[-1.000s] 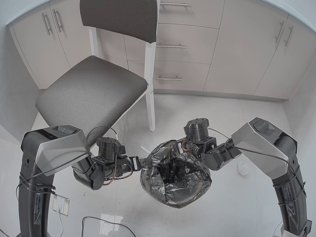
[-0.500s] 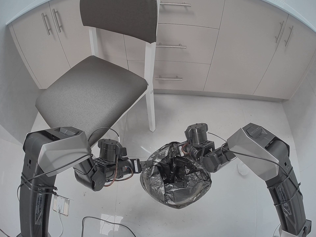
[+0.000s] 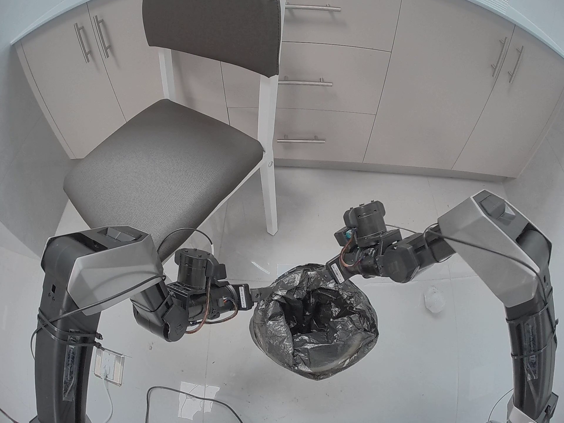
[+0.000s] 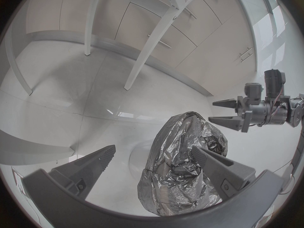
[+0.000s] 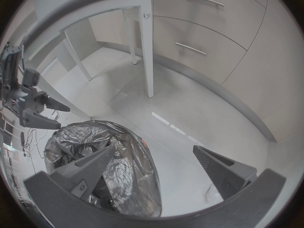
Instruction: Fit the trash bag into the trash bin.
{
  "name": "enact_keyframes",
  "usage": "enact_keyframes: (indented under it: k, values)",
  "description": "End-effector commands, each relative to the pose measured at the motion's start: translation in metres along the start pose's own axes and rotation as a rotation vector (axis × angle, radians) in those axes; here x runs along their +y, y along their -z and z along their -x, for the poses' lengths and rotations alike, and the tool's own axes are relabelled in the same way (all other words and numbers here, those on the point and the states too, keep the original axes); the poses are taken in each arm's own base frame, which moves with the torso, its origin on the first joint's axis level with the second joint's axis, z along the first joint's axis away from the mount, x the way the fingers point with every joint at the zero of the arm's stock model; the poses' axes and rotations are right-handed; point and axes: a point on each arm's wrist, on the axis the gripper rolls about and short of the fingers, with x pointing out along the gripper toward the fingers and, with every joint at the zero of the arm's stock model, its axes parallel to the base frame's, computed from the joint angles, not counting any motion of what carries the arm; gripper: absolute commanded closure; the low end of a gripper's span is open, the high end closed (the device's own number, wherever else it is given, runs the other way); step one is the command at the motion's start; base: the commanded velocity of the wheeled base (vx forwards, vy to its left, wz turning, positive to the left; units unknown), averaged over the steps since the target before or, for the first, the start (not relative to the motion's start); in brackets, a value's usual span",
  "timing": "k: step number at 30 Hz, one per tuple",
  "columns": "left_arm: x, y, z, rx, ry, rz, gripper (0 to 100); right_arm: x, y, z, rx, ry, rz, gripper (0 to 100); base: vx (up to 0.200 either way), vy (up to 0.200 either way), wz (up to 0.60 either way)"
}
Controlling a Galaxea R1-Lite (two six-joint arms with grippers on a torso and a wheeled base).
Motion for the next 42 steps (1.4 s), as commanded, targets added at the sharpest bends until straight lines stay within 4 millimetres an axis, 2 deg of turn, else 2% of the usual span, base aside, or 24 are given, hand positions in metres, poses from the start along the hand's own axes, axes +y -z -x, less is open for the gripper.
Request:
enact_keyframes:
  k: [1, 8, 14, 27, 42]
  values:
    - [0.0, 0.0, 0.0, 0.001, 0.0, 0.0, 0, -0.019, -0.015, 0.028, -0.034, 0.01, -0.006, 0, 0.0, 0.0, 0.0]
    - [0.001, 0.001, 0.0, 0.002, -0.002, 0.002, 0, -0.021, 0.012, 0.014, 0.001, 0.038, -0.018, 0, 0.0, 0.0, 0.0]
    - [0.001, 0.0, 0.0, 0.0, -0.001, 0.001, 0, -0.02, 0.026, -0.003, -0.011, 0.05, -0.027, 0, 0.0, 0.0, 0.0]
    - [0.001, 0.001, 0.0, 0.0, -0.001, 0.001, 0, -0.018, 0.032, -0.005, 0.009, 0.045, -0.024, 0, 0.0, 0.0, 0.0]
    - [0.001, 0.001, 0.0, 0.0, -0.003, 0.001, 0, -0.028, 0.058, -0.029, 0.068, 0.063, -0.044, 0, 0.0, 0.0, 0.0]
